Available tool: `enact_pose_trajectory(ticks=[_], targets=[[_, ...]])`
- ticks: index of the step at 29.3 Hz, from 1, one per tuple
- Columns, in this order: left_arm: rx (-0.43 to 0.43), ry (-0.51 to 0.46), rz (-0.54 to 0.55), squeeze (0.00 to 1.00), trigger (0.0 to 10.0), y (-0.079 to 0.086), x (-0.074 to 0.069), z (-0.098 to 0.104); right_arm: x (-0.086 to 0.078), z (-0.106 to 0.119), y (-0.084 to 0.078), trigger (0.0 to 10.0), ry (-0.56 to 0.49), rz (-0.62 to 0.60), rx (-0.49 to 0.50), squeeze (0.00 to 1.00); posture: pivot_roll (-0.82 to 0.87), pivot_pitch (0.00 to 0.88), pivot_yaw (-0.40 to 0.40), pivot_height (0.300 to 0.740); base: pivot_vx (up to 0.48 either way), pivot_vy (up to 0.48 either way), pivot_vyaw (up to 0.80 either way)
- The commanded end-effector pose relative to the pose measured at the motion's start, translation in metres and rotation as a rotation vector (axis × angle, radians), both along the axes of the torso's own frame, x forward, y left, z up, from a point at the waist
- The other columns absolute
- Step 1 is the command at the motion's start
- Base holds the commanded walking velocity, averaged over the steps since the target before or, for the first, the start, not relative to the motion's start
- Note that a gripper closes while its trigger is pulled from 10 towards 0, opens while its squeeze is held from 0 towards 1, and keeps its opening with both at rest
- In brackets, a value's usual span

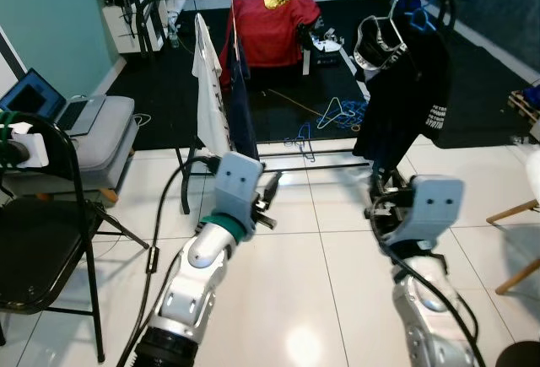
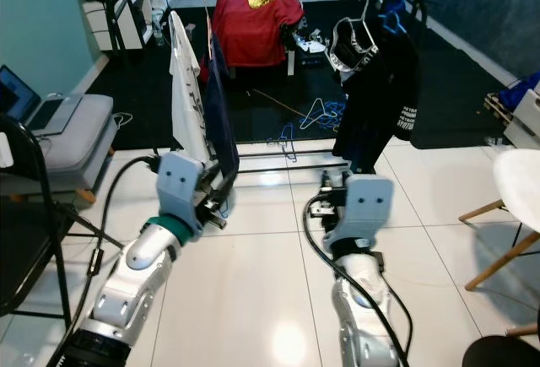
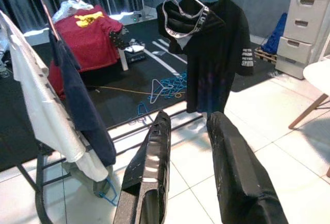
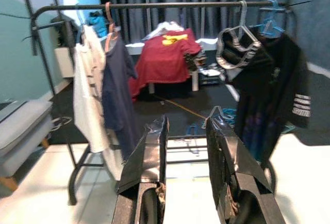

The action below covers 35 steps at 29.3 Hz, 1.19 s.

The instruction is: Hang hanger

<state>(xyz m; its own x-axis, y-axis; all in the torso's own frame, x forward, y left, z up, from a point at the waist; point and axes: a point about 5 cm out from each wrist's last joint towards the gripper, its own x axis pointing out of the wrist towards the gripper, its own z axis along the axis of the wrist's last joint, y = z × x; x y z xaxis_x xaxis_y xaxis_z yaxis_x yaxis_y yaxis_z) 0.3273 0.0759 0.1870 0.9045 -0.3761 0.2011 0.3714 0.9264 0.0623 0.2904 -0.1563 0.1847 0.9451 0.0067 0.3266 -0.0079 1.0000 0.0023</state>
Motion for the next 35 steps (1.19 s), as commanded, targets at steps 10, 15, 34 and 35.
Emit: enact_pose_trajectory(ticks=[10,15,34,35], targets=[[0.009,-0.003,-0.081,0.00,10.0,-0.009,-0.001,-0.006,0.000,-0.002,-0.005,10.0,0.000,-0.001,-0.020,0.00,-0.33,0.044,0.131,0.740,0.000,0.000,-0.80],[-0.009,0.006,-0.037,0.00,10.0,-0.003,0.005,-0.005,0.003,-0.001,-0.003,10.0,-0.013,0.006,-0.027,0.00,-0.33,0.036,0.124,0.740,0.000,0.000,-0.80],[0.096,0.020,0.106,0.00,10.0,0.038,0.013,-0.022,0.017,-0.005,0.017,10.0,-0.005,0.094,-0.086,0.00,-0.27,0.053,0.088,0.740,0.000,0.000,-0.80],[0.094,0.019,0.121,0.00,10.0,0.040,0.013,-0.022,0.017,-0.006,0.015,10.0,-0.004,0.087,-0.092,0.00,-0.25,0.056,0.062,0.740,0.000,0.000,-0.80]])
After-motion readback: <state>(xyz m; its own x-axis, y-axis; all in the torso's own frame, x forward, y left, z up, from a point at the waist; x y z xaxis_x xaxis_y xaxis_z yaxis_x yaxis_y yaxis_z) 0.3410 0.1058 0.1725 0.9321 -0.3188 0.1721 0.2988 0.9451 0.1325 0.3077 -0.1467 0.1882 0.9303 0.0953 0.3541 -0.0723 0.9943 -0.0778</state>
